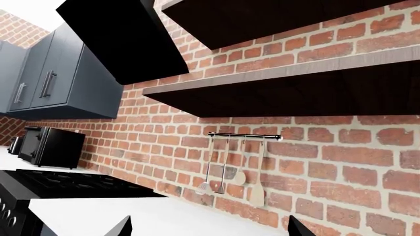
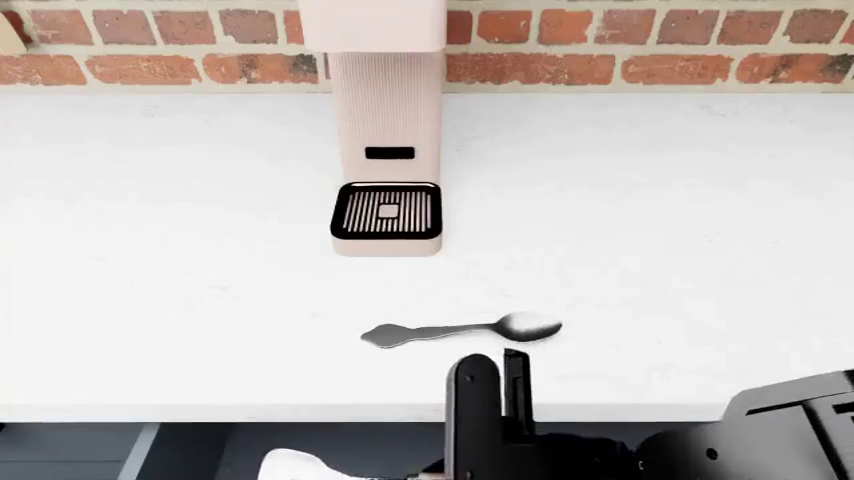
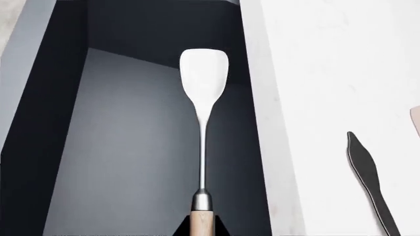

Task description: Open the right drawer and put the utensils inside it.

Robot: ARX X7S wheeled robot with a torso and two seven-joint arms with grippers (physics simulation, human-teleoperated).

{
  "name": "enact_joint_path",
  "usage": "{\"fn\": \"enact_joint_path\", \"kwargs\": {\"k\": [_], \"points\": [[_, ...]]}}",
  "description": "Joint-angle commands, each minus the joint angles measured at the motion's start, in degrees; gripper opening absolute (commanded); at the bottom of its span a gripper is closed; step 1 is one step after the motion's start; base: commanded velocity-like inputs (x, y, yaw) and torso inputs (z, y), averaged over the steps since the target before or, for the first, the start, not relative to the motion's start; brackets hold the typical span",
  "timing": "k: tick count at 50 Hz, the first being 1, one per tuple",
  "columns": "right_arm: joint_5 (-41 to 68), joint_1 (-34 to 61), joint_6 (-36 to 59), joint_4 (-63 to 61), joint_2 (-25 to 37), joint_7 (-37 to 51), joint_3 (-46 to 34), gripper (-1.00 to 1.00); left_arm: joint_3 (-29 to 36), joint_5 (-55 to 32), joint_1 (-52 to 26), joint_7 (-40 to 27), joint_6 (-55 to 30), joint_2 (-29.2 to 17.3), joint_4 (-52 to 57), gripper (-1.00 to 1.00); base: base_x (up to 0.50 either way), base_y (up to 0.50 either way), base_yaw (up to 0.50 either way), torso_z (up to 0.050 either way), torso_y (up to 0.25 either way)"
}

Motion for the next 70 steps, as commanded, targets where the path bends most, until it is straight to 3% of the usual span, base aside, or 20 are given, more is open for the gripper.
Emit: {"fn": "enact_joint_path", "kwargs": {"k": [1,20,21,40,53,70], "points": [[-0.16,-0.41,0.84,1.22,-0.88,0.37,0.68,-1.0,0.04,0.09,-0.02,-0.02,-0.09,-0.02,0.06,1.0,0.0,0.0,0.0,0.0,0.0],[-0.86,-1.1,1.04,2.19,-0.4,1.29,1.16,-1.0,0.17,0.19,0.12,-0.19,0.05,-0.09,0.09,1.0,0.0,0.0,0.0,0.0,0.0],[-1.01,-1.13,1.07,2.22,-0.35,1.45,1.19,1.0,0.16,0.17,0.12,-0.19,0.05,-0.09,0.09,1.0,0.0,0.0,0.0,0.0,0.0],[-1.45,-0.15,1.33,-0.06,0.3,2.45,2.2,1.0,0.14,0.17,-0.04,-0.1,0.01,-0.05,-0.02,1.0,0.0,0.0,0.0,0.0,0.0],[2.39,10.21,-0.89,-12.36,5.54,4.26,8.18,1.0,0.09,0.13,0.0,-0.14,0.03,-0.1,0.03,1.0,0.0,0.0,0.0,0.0,0.0],[5.82,12.46,-1.63,-7.6,11.2,1.65,9.43,1.0,0.13,0.11,-0.04,-0.09,0.01,0.01,0.02,1.0,0.0,0.0,0.0,0.0,0.0]]}}
